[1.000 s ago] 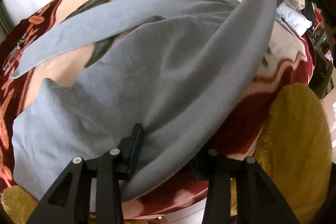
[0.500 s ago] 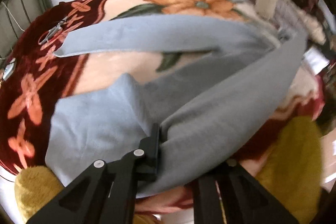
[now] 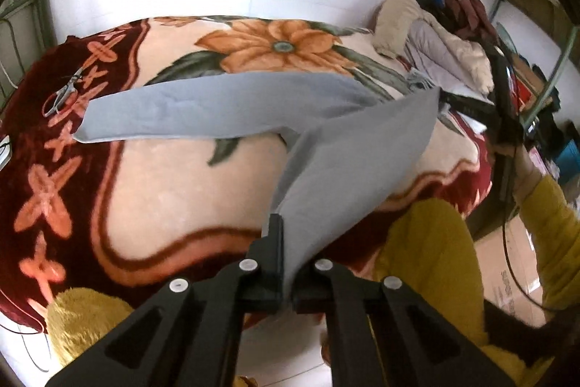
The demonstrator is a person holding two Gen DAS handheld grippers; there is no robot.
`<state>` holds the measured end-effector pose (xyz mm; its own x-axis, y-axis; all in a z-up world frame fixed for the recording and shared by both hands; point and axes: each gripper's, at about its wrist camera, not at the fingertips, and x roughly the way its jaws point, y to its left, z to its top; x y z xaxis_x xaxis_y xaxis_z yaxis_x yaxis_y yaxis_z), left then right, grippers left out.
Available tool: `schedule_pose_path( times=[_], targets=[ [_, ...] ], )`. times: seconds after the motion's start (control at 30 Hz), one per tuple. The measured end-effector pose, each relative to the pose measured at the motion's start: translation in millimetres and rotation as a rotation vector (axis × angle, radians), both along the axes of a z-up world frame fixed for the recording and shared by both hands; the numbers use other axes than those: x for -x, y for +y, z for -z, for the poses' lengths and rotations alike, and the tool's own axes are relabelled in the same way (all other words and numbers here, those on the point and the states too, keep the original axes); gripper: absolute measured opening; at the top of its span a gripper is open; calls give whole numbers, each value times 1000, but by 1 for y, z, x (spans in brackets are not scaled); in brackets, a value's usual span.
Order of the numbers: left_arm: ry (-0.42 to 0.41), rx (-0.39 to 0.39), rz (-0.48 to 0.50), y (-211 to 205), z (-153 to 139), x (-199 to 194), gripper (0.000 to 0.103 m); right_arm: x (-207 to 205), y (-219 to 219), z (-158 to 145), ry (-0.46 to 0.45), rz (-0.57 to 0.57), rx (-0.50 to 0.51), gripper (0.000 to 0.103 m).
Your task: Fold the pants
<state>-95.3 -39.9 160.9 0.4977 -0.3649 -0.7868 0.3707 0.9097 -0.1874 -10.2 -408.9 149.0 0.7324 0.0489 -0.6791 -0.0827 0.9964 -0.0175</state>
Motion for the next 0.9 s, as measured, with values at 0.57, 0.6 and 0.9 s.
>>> schedule_pose_path(
  times=[0.57, 0.6, 0.9],
  targets=[
    [-67, 26, -133, 41, -34, -64, 3, -51, 25, -13, 14, -77, 40, 3],
    [-75, 14, -133, 41, -39, -74, 3, -61, 28, -12, 21, -84, 55, 3],
    [-3, -132, -134, 39, -11, -224, 3, -173, 35, 50, 187, -103, 94, 3]
  ],
)
